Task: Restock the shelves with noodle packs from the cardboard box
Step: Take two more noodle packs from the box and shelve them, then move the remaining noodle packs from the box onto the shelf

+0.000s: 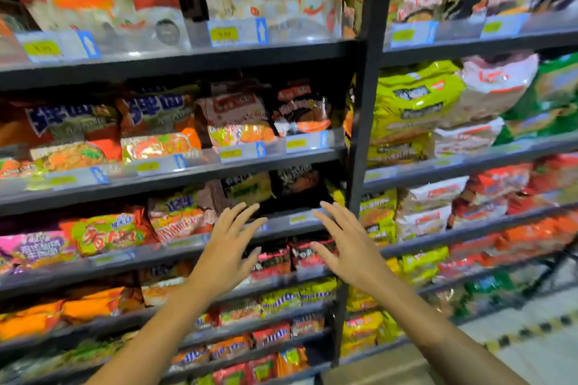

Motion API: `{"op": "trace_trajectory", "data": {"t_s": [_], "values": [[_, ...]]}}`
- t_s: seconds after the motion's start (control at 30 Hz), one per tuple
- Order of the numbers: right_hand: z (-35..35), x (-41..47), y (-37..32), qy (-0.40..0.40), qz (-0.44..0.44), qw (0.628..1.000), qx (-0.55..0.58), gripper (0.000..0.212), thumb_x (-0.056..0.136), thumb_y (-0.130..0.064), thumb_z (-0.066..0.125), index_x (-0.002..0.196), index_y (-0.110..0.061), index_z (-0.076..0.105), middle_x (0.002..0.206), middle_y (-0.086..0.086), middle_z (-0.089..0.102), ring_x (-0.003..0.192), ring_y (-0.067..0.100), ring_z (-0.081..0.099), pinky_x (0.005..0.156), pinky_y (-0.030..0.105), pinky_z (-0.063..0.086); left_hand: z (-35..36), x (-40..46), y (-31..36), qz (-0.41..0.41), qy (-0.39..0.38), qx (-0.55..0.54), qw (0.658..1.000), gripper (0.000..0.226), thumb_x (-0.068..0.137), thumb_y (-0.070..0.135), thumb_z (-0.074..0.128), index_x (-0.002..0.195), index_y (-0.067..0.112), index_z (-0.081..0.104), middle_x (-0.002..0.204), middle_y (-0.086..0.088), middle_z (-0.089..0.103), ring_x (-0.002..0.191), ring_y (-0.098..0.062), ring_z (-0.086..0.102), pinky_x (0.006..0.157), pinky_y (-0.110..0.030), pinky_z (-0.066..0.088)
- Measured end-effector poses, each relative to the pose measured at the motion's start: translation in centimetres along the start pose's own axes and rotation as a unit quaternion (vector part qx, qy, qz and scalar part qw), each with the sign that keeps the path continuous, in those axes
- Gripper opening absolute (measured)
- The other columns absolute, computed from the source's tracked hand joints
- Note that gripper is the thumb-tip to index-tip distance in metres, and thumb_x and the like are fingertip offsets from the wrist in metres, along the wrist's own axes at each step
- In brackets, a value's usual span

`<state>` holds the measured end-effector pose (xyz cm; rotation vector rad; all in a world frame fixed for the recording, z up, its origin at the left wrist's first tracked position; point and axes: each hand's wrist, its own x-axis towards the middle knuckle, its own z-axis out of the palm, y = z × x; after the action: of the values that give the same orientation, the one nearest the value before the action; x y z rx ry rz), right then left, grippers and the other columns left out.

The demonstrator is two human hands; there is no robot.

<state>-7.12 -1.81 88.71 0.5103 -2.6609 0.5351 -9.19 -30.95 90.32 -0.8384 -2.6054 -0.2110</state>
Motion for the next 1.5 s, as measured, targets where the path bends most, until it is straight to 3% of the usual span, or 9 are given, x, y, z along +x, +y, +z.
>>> {"op": "trace_trajectory", "data": {"t_s": [0.43, 0.6, 0.7, 0.97, 1.2, 1.3, 1.37, 1.43, 1.5], "values": [[0.4, -22.5, -0.5, -0.055, 0.158, 0.986, 0.007, 0.056, 0.093, -0.043, 0.062, 0.139, -0.012, 0.054, 0.143, 0.011, 0.051, 0.133, 0.027, 0.046, 0.109, 0.038, 0.041, 11.7, -6.2, 11.5, 0.106, -0.096, -0.179, 0.973, 0.05, 0.085, 0.039, 0.053, 0.125, 0.011, 0.064, 0.135, -0.011, 0.058, 0.128, -0.038, 0.048, 0.108, -0.056, 0.036], [-1.2, -30.8, 1.3, -0.133, 0.29, 0.947, -0.026, 0.086, 0.087, -0.08, 0.026, 0.147, -0.022, 0.044, 0.155, 0.005, 0.039, 0.142, 0.025, 0.035, 0.117, 0.039, 0.032, 15.0, -9.1, 17.2, 0.155, -0.165, -0.208, 0.952, 0.052, 0.088, 0.042, 0.05, 0.133, 0.017, 0.058, 0.139, -0.006, 0.054, 0.128, -0.034, 0.046, 0.11, -0.051, 0.032], [-2.6, -33.6, 2.9, -0.155, 0.351, 0.923, -0.016, 0.087, 0.085, -0.079, 0.025, 0.152, -0.024, 0.036, 0.159, 0.001, 0.032, 0.145, 0.022, 0.026, 0.118, 0.035, 0.024, 16.4, -9.8, 19.8, 0.159, -0.188, -0.214, 0.945, 0.055, 0.089, 0.047, 0.043, 0.135, 0.018, 0.057, 0.14, -0.005, 0.054, 0.13, -0.027, 0.037, 0.11, -0.048, 0.034], [-3.8, -39.5, 12.0, -0.187, 0.394, 0.9, 0.008, 0.062, 0.096, -0.051, 0.052, 0.15, -0.023, 0.037, 0.155, 0.001, 0.037, 0.142, 0.022, 0.032, 0.114, 0.031, 0.027, 21.6, -9.9, 27.4, 0.104, -0.263, -0.248, 0.927, 0.06, 0.092, 0.048, 0.04, 0.147, 0.023, 0.045, 0.15, 0.003, 0.041, 0.141, -0.02, 0.029, 0.113, -0.029, 0.02], [-2.2, -44.0, 26.6, -0.238, 0.407, 0.877, 0.093, 0.06, 0.096, -0.042, 0.058, 0.148, -0.019, 0.04, 0.151, 0.004, 0.042, 0.141, 0.024, 0.035, 0.112, 0.027, 0.027, 29.2, -8.5, 38.1, -0.016, -0.344, -0.255, 0.903, 0.055, 0.093, 0.043, 0.045, 0.142, 0.018, 0.051, 0.146, -0.006, 0.05, 0.138, -0.03, 0.043, 0.116, -0.043, 0.029], [-1.6, -46.8, 32.1, -0.273, 0.43, 0.85, 0.136, 0.058, 0.095, -0.035, 0.063, 0.147, -0.017, 0.043, 0.147, 0.003, 0.047, 0.137, 0.022, 0.041, 0.105, 0.016, 0.025, 32.8, -7.3, 43.5, -0.073, -0.404, -0.266, 0.872, 0.054, 0.095, 0.035, 0.054, 0.146, 0.019, 0.045, 0.151, -0.002, 0.042, 0.142, -0.024, 0.037, 0.117, -0.035, 0.028], [-0.5, -48.7, 35.4, -0.304, 0.436, 0.833, 0.152, 0.062, 0.092, -0.046, 0.06, 0.146, -0.021, 0.043, 0.144, -0.001, 0.05, 0.134, 0.021, 0.045, 0.107, 0.018, 0.03, 35.9, -6.8, 46.1, -0.098, -0.442, -0.281, 0.846, 0.067, 0.09, 0.051, 0.041, 0.149, 0.019, 0.04, 0.154, -0.003, 0.037, 0.143, -0.024, 0.034, 0.116, -0.033, 0.028], [1.0, -50.3, 38.3, -0.332, 0.439, 0.819, 0.159, 0.068, 0.089, -0.055, 0.055, 0.148, -0.025, 0.04, 0.144, -0.002, 0.05, 0.135, 0.021, 0.045, 0.109, 0.024, 0.034, 38.6, -7.2, 48.2, -0.155, -0.452, -0.293, 0.828, 0.075, 0.083, 0.058, 0.036, 0.146, 0.019, 0.044, 0.15, -0.004, 0.043, 0.139, -0.026, 0.039, 0.114, -0.035, 0.032], [2.8, -51.1, 40.7, -0.357, 0.442, 0.809, 0.148, 0.065, 0.094, -0.043, 0.06, 0.15, -0.022, 0.037, 0.147, 0.0, 0.047, 0.137, 0.02, 0.041, 0.104, 0.02, 0.03, 41.7, -8.0, 49.9, -0.199, -0.445, -0.295, 0.822, 0.068, 0.085, 0.056, 0.042, 0.142, 0.02, 0.05, 0.144, -0.003, 0.05, 0.135, -0.021, 0.042, 0.113, -0.029, 0.033]]}}
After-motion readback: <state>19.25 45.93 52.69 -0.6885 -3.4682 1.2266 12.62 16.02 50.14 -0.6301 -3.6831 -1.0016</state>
